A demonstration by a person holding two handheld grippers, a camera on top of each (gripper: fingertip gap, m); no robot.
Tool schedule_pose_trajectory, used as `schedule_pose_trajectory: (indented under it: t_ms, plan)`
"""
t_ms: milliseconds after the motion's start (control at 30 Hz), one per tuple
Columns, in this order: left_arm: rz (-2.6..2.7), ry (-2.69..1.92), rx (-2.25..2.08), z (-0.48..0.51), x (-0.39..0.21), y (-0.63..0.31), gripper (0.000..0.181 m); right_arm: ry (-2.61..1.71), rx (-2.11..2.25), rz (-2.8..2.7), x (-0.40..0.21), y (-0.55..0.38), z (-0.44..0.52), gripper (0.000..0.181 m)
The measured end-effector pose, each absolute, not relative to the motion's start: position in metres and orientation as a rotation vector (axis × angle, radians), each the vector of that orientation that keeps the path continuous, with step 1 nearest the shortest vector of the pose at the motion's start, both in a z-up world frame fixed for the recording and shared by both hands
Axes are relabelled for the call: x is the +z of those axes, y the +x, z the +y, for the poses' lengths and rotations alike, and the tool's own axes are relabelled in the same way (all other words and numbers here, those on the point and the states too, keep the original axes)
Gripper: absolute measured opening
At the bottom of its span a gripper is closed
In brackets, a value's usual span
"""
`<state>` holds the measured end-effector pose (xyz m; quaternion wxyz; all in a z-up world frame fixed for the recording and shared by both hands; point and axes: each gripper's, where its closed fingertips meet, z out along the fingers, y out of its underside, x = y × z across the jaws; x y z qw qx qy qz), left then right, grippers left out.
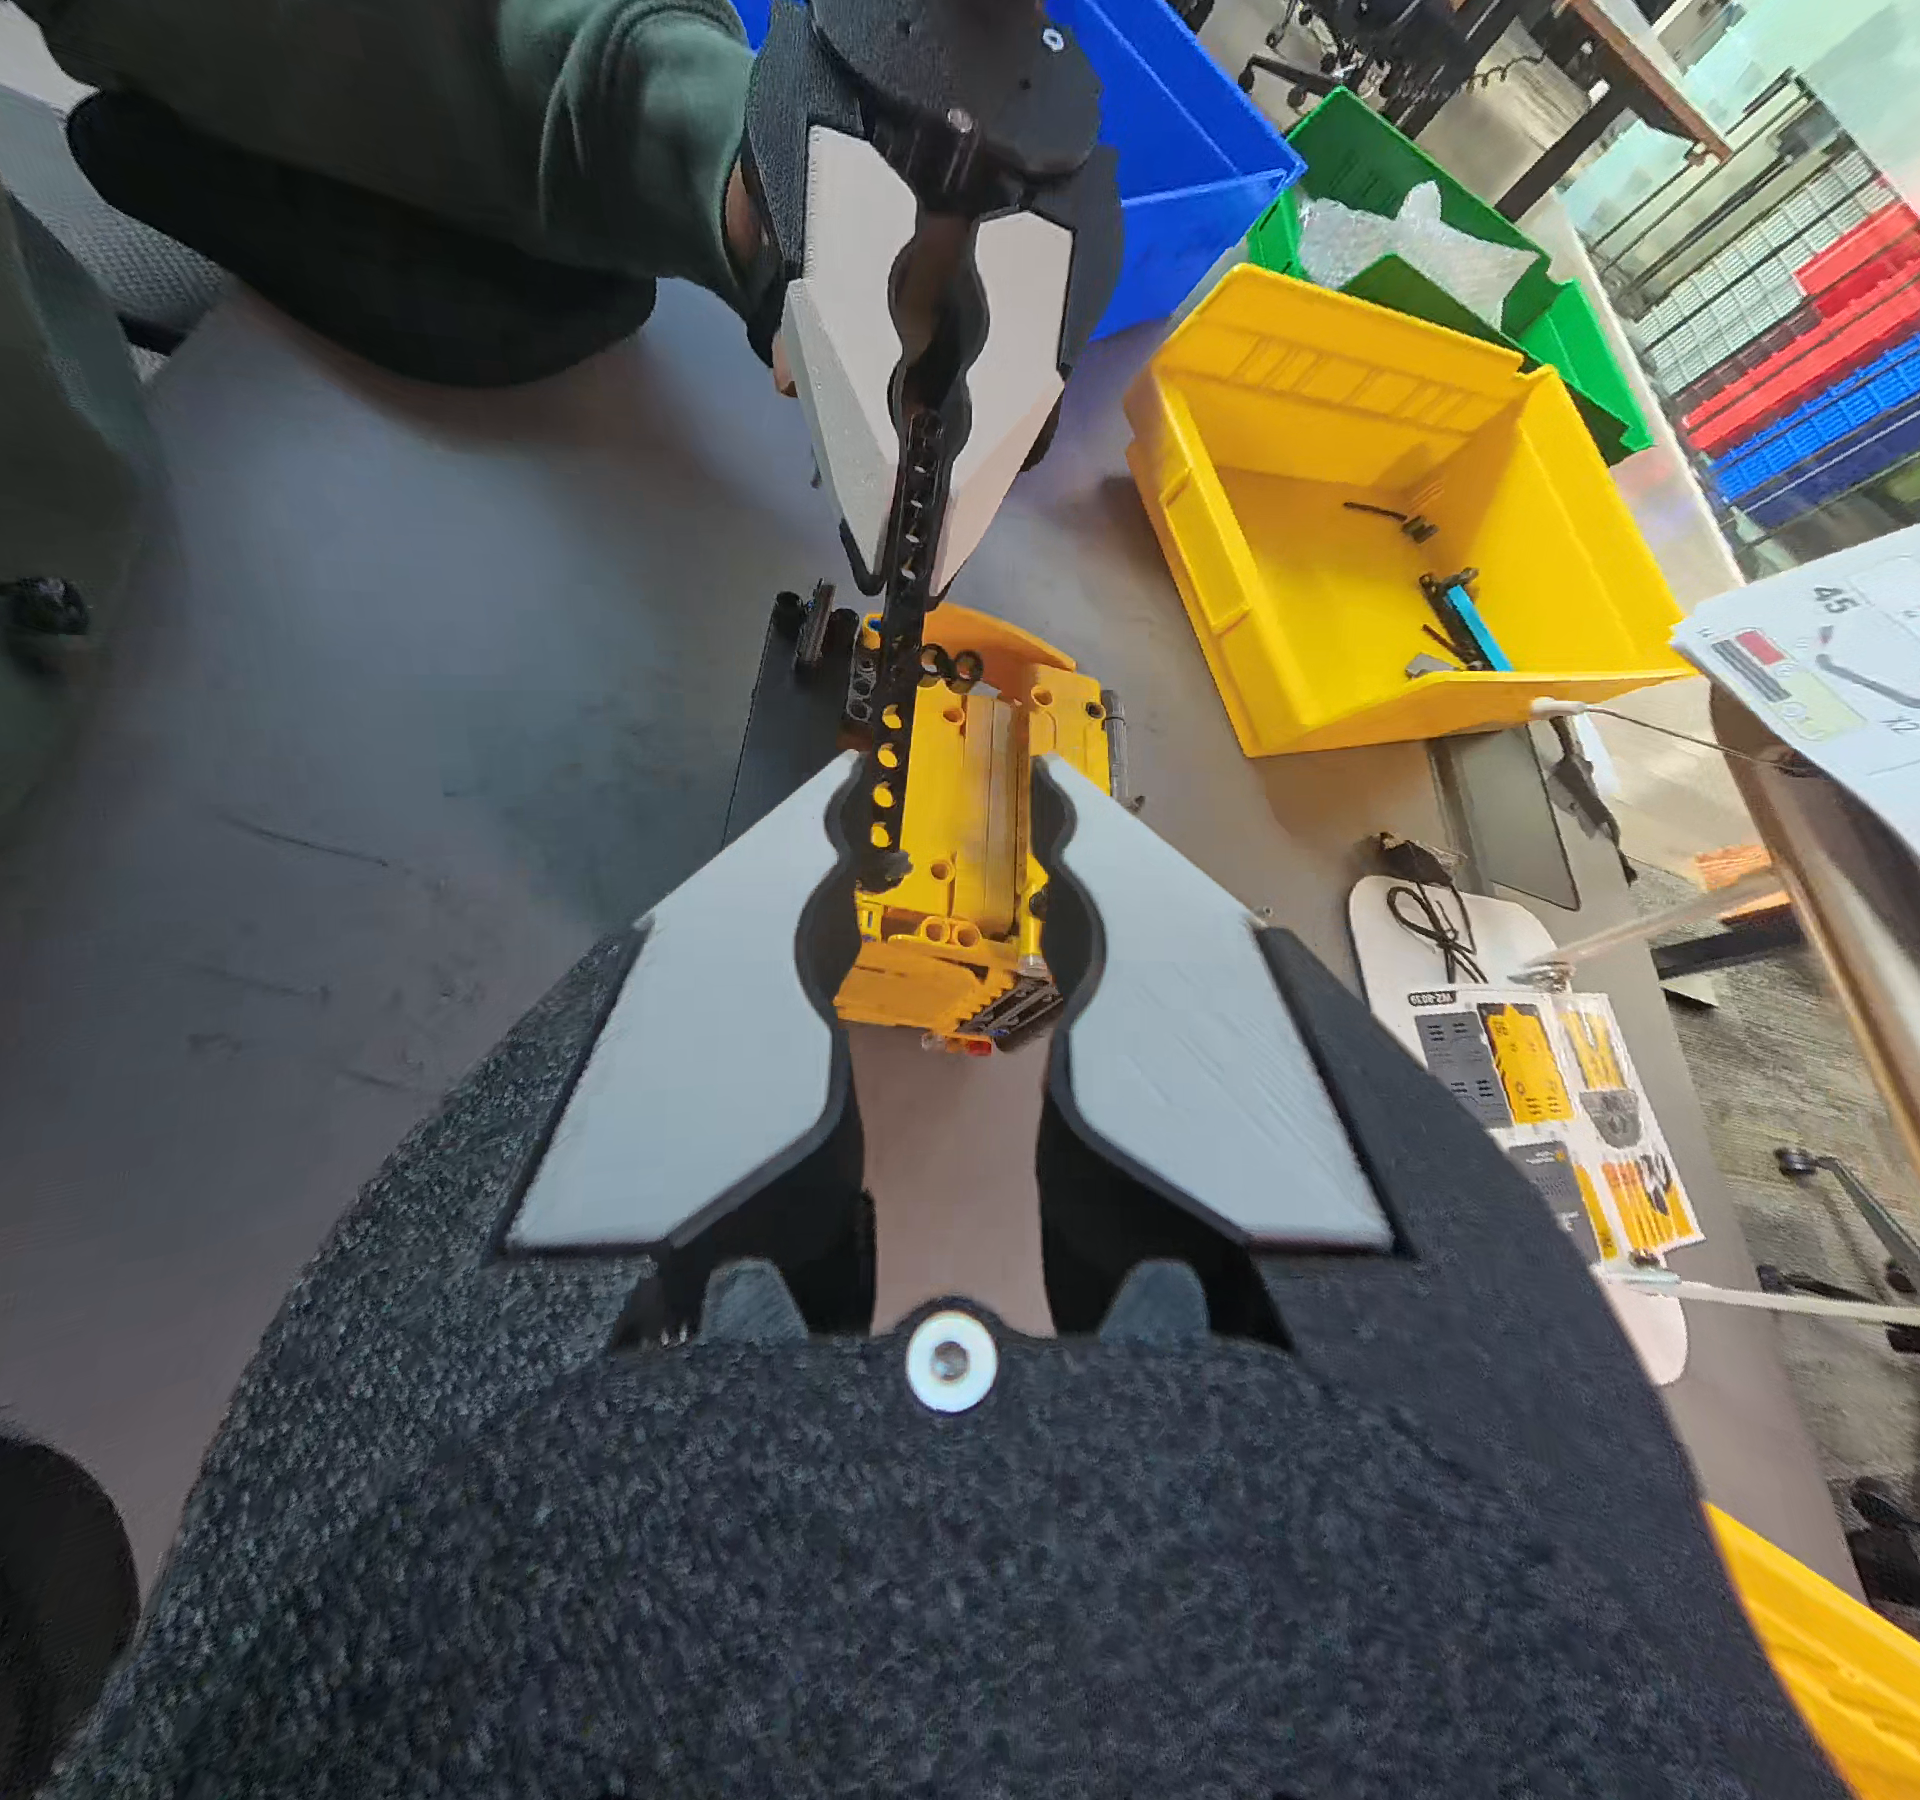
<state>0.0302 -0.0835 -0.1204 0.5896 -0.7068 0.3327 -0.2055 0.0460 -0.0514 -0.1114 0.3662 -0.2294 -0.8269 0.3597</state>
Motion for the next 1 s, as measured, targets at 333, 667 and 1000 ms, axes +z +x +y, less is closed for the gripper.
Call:
schedule_pose_trajectory:
  t_ms: [333,667,1000]
  plan:
    - [0.738,-1.610,-0.477,-0.081,-0.116,0.028,0.007,-0.583,0.903,-2.104,-0.109,0.046,-0.051,0.000]
    - [0.695,-1.569,-0.496,-0.081,-0.109,0.022,0.007,-0.596,0.888,-2.069,-0.105,0.041,-0.046,0.017]
    - [0.680,-1.566,-0.497,-0.078,-0.111,0.021,0.007,-0.625,0.999,-2.119,-0.110,0.045,-0.049,0.004]
